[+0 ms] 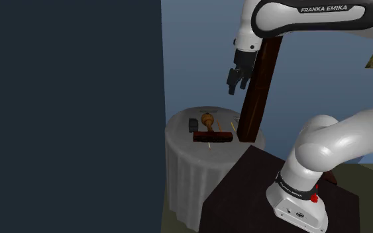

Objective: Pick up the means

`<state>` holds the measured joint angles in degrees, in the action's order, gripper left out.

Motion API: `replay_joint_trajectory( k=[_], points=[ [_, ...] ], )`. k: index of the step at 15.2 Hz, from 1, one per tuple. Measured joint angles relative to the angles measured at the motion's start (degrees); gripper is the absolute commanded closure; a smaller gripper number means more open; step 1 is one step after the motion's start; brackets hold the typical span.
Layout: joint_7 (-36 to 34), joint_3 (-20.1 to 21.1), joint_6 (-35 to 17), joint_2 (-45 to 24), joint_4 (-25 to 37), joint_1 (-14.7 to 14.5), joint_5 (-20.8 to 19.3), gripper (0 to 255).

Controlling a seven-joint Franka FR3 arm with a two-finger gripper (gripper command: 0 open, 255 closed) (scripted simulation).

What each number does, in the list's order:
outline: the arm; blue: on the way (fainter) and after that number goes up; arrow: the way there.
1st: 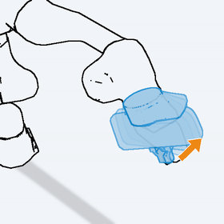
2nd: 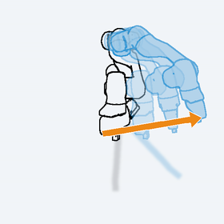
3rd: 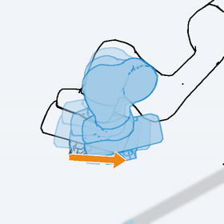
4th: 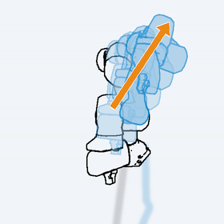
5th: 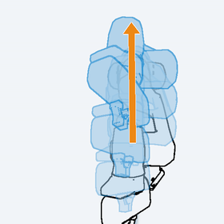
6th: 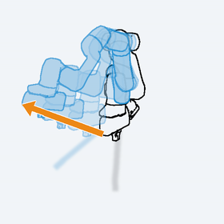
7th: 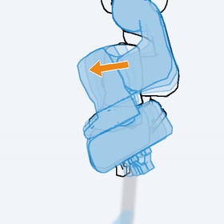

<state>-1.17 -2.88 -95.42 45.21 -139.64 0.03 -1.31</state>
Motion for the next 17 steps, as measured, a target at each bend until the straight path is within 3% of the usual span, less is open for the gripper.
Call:
replay_joint_trajectory(
  k=[3, 7, 17],
  points=[
    [-0.75, 0.02, -2.13, -2.06, -0.23, 0.29, 0.01, 0],
    [-3.46, 0.41, -8.81, -8.76, -0.59, 0.98, 0.27, 0],
    [-8.59, -0.67, -24.59, -30.83, 4.83, 3.28, 0.22, 0]
  ],
)
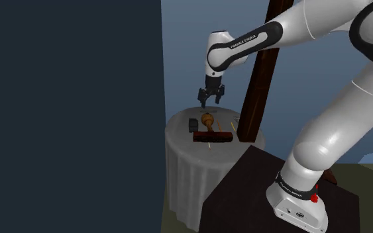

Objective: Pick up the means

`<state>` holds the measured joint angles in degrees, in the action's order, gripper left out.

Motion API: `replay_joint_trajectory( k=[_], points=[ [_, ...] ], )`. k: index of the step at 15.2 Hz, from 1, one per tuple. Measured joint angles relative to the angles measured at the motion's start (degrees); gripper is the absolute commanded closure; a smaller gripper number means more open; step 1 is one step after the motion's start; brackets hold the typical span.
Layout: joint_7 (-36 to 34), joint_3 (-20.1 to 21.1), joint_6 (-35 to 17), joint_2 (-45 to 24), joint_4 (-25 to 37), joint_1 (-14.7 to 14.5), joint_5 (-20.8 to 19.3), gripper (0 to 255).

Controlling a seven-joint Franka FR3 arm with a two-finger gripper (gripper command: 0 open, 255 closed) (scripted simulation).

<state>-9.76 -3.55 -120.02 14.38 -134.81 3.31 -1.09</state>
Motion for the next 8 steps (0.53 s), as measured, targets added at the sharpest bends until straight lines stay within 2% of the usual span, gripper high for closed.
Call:
replay_joint_trajectory(
  k=[8],
  points=[
    [-3.93, -1.09, -7.91, -18.10, 9.43, 1.34, 0.87, 0]
  ],
)
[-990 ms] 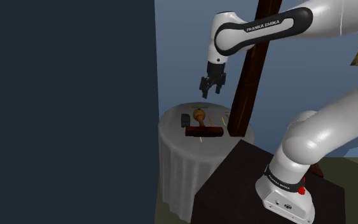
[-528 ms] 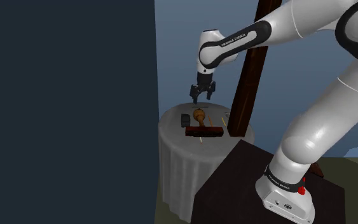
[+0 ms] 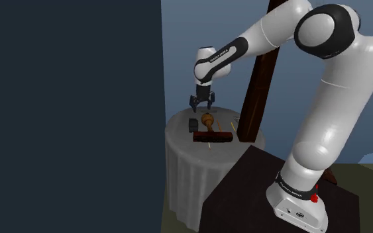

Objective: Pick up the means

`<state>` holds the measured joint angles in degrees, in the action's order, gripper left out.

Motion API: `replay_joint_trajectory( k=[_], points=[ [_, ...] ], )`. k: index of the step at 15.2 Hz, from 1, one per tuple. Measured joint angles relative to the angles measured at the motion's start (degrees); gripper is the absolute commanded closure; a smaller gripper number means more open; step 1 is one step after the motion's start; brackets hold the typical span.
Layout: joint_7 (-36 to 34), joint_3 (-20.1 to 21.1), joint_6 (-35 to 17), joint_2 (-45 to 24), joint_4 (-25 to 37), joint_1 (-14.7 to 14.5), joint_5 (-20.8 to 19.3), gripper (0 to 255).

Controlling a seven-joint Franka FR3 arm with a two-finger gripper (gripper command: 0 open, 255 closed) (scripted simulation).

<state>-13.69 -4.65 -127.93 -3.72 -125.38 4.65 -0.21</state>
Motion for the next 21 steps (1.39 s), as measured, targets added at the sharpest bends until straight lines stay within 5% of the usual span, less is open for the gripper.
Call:
replay_joint_trajectory(
  k=[14, 21],
  points=[
    [-5.26, -1.93, -2.69, -30.91, 26.66, 3.38, 3.68, 0],
    [-5.33, -1.75, -5.88, -36.17, 28.65, 4.01, 4.32, 0]
  ],
)
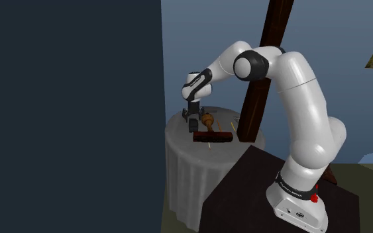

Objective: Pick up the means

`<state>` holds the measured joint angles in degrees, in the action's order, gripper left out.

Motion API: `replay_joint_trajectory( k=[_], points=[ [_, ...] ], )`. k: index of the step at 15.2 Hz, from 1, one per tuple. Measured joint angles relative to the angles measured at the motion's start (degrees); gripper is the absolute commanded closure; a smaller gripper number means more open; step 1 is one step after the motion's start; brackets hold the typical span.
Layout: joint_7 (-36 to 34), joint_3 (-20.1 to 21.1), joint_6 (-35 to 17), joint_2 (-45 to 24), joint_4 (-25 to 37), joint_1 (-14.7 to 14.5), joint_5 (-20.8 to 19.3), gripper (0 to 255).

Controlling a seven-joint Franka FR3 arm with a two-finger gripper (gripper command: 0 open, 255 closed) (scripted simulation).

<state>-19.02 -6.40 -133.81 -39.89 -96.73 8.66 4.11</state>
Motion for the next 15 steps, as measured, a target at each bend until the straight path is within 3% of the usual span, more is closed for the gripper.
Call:
replay_joint_trajectory(
  k=[1, 2, 15],
  points=[
    [-0.02, 0.04, -0.21, -0.51, 0.28, 0.02, 0.04, 0],
    [0.00, 0.06, -0.52, -0.65, 0.13, 0.03, 0.06, 255],
    [0.08, -0.04, 0.18, 0.23, -0.04, 0.07, -0.01, 255]
  ],
)
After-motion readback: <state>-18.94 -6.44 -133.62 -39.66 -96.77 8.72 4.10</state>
